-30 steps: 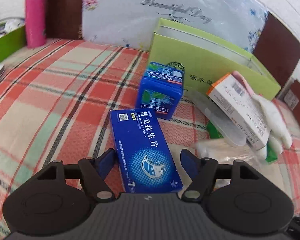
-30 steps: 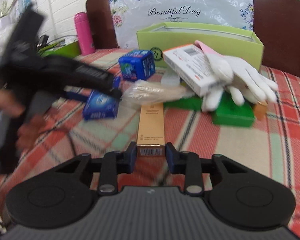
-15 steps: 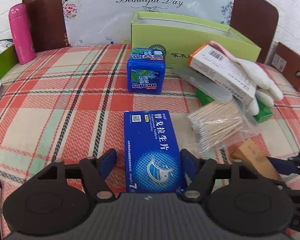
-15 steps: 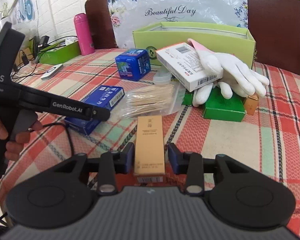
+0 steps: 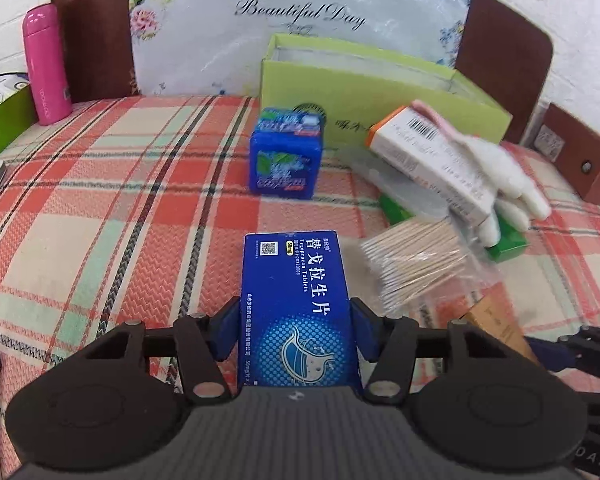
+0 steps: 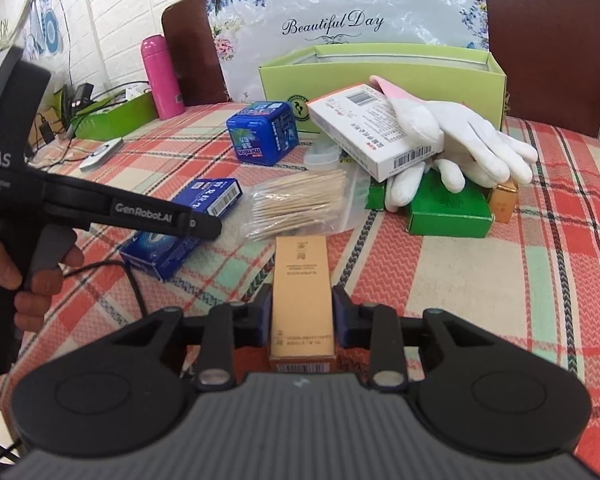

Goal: Organize objects
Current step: 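Carry both boxes into the lime-green box and open both tools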

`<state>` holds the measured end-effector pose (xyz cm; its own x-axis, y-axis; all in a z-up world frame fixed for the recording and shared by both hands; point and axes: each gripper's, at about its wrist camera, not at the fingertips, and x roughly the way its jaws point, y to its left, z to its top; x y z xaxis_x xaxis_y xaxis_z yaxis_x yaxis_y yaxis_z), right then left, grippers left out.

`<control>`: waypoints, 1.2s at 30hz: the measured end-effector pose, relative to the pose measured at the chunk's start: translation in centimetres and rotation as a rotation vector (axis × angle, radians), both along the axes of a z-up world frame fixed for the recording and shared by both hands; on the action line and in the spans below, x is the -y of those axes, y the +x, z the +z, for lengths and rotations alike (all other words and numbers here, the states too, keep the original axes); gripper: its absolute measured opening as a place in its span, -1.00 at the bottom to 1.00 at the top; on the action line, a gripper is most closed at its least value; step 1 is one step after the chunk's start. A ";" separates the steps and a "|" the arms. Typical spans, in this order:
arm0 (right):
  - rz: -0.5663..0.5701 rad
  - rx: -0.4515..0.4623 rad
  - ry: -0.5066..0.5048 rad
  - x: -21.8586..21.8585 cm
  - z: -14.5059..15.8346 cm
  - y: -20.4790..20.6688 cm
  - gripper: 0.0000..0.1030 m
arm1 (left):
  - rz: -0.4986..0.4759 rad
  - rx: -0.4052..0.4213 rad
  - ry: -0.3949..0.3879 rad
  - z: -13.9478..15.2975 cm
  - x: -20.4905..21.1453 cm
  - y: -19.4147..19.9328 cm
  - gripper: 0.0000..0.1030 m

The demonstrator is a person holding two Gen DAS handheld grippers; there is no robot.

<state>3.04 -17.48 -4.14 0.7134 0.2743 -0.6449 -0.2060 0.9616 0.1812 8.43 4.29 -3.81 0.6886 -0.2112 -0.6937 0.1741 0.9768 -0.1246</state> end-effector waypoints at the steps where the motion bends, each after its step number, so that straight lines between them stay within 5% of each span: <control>1: 0.005 0.002 0.014 0.2 0.3 -0.2 -0.42 | -0.011 0.011 -0.015 0.6 0.0 -0.2 0.15; 11: -0.037 0.193 0.030 2.7 5.8 -0.2 -0.42 | -0.113 0.188 -0.171 7.8 1.7 1.4 0.15; 23: -0.151 0.324 -0.034 7.4 10.6 9.3 -0.42 | -0.035 0.238 -0.362 12.6 3.1 9.8 0.15; 36: -0.131 0.232 -0.077 7.3 7.1 22.4 -0.42 | 0.026 0.154 -0.304 8.7 4.7 20.9 0.15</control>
<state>25.48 -24.76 2.97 0.8705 0.1268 -0.4755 -0.1067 0.9919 0.0690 29.29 -0.42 4.88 0.7881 -0.3736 -0.4891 0.1894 0.9033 -0.3849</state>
